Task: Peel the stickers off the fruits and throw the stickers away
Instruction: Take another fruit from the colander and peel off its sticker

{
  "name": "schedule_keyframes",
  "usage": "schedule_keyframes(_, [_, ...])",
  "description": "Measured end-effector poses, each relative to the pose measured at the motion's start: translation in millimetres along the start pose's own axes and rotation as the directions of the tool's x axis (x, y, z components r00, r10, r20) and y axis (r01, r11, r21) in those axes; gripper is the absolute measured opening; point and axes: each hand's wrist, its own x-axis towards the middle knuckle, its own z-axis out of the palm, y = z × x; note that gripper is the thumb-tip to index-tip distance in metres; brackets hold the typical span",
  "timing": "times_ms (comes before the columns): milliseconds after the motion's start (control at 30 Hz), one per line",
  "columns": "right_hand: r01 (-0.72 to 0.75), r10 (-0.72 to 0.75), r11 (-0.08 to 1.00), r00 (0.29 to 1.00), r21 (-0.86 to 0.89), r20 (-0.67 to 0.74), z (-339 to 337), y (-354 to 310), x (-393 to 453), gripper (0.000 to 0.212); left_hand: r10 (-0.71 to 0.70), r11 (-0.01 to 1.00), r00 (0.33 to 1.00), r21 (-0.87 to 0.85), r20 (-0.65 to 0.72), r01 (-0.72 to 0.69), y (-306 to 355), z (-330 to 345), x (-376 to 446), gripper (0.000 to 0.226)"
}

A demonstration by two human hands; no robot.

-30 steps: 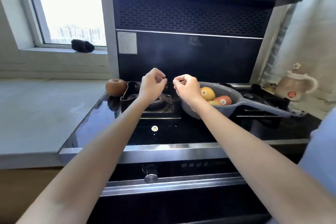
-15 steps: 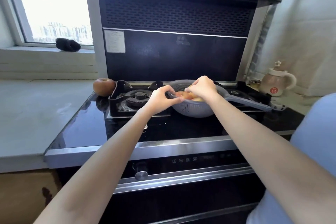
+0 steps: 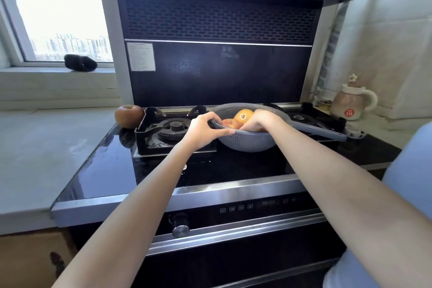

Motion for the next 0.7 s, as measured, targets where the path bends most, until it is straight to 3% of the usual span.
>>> schedule_keyframes(67, [-0.069, 0.078, 0.993, 0.992, 0.092, -0.103, 7.1, 3.1, 3.8, 0.1, -0.006, 1.0, 1.0, 0.0, 0.0, 0.006, 0.2, -0.6, -0.2, 0.045])
schedule_keyframes(133, [-0.08, 0.111, 0.982, 0.976, 0.169, -0.186, 11.2, 5.9, 5.8, 0.11, -0.012, 1.0, 1.0, 0.0, 0.004, 0.012, 0.3, 0.0, -0.5, 0.045])
schedule_keyframes(267, [-0.022, 0.131, 0.932, 0.951, 0.363, -0.279, 8.2, 10.7, 3.3, 0.086, -0.017, 1.0, 1.0, 0.015, -0.004, 0.017, -1.5, 1.6, -2.1, 0.045])
schedule_keyframes(367, [0.103, 0.146, 0.789, 0.926, 0.605, -0.348, 1.0, 9.5, -0.1, 0.064, -0.028, 0.998, 0.999, 0.062, 0.029, 0.026, -0.2, 2.0, -1.9, 0.047])
schedule_keyframes(467, [0.252, 0.116, 0.648, 0.9, 0.719, -0.421, -5.7, -1.1, -6.5, 0.059, -0.045, 0.992, 0.998, 0.116, 0.052, 0.038, 1.7, 2.6, -4.5, 0.059])
schedule_keyframes(567, [0.373, 0.061, 0.521, 0.881, 0.768, -0.469, -5.2, -16.8, -14.2, 0.045, -0.017, 0.997, 1.0, -0.071, -0.026, 0.015, 7.3, 0.9, -15.0, 0.072])
schedule_keyframes(700, [0.458, -0.027, 0.381, 0.873, 0.803, -0.486, 6.0, -35.2, -31.2, 0.038, 0.104, 0.959, 0.967, -0.235, -0.233, -0.16, 18.3, -6.8, -32.4, 0.075])
